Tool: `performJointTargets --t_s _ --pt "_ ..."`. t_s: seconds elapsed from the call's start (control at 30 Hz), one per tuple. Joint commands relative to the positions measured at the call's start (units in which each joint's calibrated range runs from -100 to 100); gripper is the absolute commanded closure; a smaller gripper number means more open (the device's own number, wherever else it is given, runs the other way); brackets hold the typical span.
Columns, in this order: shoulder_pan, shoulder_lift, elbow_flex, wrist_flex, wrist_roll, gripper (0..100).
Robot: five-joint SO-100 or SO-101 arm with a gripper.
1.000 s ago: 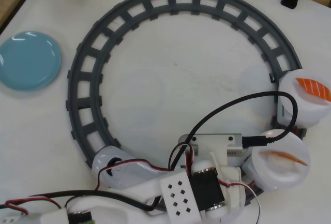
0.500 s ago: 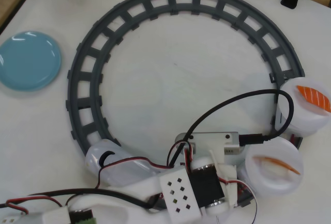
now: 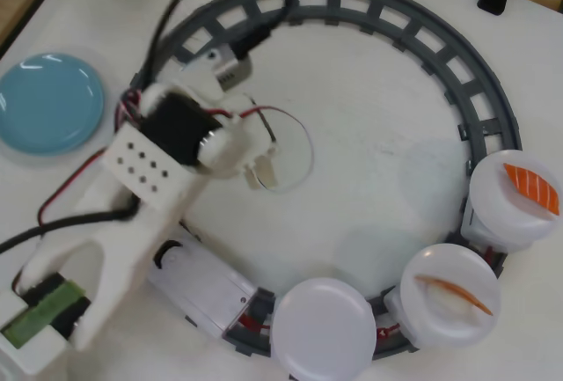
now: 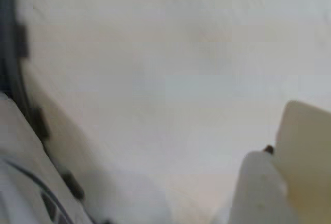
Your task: Pick up the sushi from the Shinkansen and put it on the blue dish
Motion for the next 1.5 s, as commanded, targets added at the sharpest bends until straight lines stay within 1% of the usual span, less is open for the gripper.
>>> performJointTargets --t_s 0.0,0.2,0.43,0.6,0.8,0.97,1.17,1.3,1.47 --pt "-7.57 -4.46 0.04 -2.27 -0.36 97" --pt "-17.17 -4.46 10.32 -11.45 -0.05 97" --pt "-27.12 -4.46 23.22 -25.63 0.06 97" --pt "-32.31 -4.38 26.46 -30.73 0.16 95" --pt "-36.98 0.26 24.48 -35.23 1.05 94" --pt "-40.94 7.23 17.27 -35.06 1.21 94" --pt "-45.87 15.53 8.79 -35.06 2.83 94" --pt "-47.72 18.85 4.01 -34.21 2.88 94" --pt "-47.28 20.75 0.95 -32.59 2.83 94"
